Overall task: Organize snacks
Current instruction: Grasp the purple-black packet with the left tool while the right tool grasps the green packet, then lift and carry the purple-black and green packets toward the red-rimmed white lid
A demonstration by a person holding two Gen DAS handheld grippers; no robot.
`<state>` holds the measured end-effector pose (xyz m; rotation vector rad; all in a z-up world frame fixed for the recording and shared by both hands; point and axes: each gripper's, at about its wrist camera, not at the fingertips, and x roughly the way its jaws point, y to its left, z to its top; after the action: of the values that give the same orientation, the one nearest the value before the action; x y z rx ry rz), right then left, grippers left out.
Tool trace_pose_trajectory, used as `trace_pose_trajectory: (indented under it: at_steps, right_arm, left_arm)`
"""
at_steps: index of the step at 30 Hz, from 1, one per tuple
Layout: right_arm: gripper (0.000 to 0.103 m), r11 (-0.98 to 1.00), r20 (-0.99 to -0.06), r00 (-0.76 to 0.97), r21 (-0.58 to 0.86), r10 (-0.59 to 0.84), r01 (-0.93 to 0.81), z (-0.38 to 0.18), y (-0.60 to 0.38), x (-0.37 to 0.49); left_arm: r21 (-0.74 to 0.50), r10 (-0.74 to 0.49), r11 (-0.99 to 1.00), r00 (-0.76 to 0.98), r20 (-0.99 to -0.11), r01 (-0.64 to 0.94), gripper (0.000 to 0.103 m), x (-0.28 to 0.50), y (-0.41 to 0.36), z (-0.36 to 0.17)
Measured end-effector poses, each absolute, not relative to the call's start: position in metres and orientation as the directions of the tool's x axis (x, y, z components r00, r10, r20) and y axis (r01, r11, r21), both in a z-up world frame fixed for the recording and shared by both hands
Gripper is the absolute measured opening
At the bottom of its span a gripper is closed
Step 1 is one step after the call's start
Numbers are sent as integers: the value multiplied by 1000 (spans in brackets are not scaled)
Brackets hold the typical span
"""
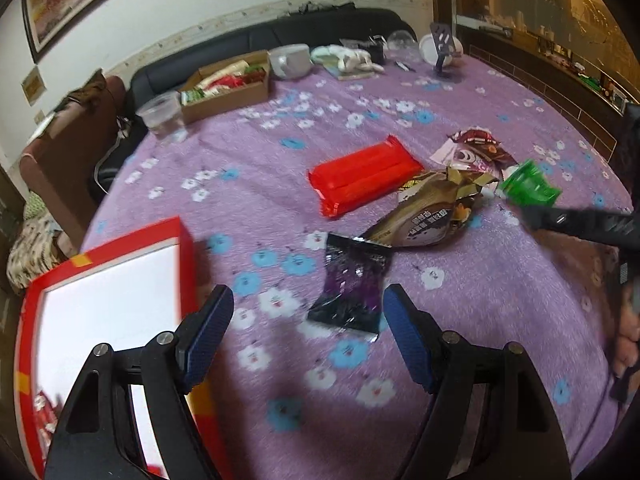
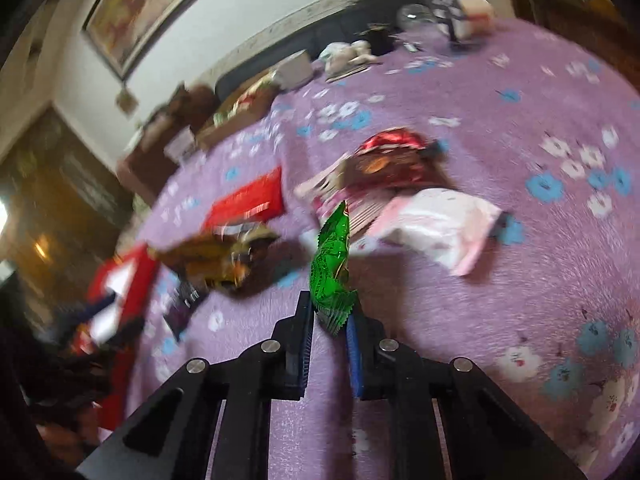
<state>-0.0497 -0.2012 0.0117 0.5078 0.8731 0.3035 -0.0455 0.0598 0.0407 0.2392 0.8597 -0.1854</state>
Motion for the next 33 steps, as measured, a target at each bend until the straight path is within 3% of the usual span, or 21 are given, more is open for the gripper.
trace_pose_trajectory:
  at_steps: [3, 10, 13, 19, 33]
  right_arm:
    - [16, 763, -572, 646, 646, 505, -24, 14, -224, -52]
    - [16, 707, -506, 679, 706, 531, -27, 20, -237, -54]
    - [16, 705, -496, 670, 706, 553, -59, 23, -232, -53]
    - [16, 716, -473, 661, 683, 582, -142, 32, -215, -56]
    - [16, 756, -463, 680, 619, 569, -211, 39, -197, -62]
  left_arm:
    - [130, -66, 952, 599, -798, 279, 77, -35, 50, 31]
    - [128, -75, 945, 581, -811, 301, 74, -25, 40, 20]
    - [67, -136, 942, 560, -817, 327, 49, -24, 41, 20]
    - [36, -178, 938, 566, -805, 345, 26, -28, 37, 19]
    - [-26, -199, 961, 627, -753, 274, 21, -66, 46, 33]
